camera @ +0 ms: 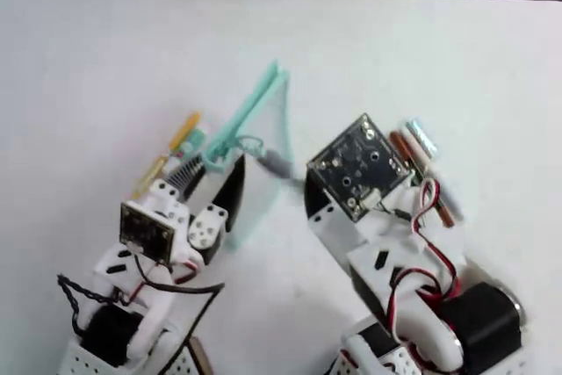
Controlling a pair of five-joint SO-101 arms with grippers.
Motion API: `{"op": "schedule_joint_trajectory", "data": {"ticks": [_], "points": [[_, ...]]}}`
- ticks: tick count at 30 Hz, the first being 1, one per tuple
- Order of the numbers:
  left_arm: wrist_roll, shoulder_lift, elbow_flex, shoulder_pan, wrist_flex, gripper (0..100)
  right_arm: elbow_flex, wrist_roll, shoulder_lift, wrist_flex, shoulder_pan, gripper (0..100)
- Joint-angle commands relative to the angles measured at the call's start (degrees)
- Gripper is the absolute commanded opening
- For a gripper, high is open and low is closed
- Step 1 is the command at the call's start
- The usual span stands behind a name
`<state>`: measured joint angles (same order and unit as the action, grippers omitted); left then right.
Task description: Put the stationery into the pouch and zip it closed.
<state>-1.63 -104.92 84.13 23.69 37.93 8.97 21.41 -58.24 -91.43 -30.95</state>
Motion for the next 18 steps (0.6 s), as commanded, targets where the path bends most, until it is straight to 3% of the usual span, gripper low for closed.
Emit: {"op": "schedule_joint_trajectory", "data": {"ticks": [1,10,12,18], "points": [[-0.6,0.4,2.0,2.0,0.5,9,-7.5,5.8,-1.7,0.1,-0.1,30.3],[-0.6,0.4,2.0,1.6,0.5,9,-13.4,4.1,14.7,3.5,-0.6,25.7],[-0.6,0.4,2.1,1.5,0.5,9,-16.1,4.9,18.6,2.7,-3.6,25.5],[-0.6,0.4,2.2,1.5,0.5,9,-23.2,17.0,24.8,-0.9,-16.9,25.6]]}}
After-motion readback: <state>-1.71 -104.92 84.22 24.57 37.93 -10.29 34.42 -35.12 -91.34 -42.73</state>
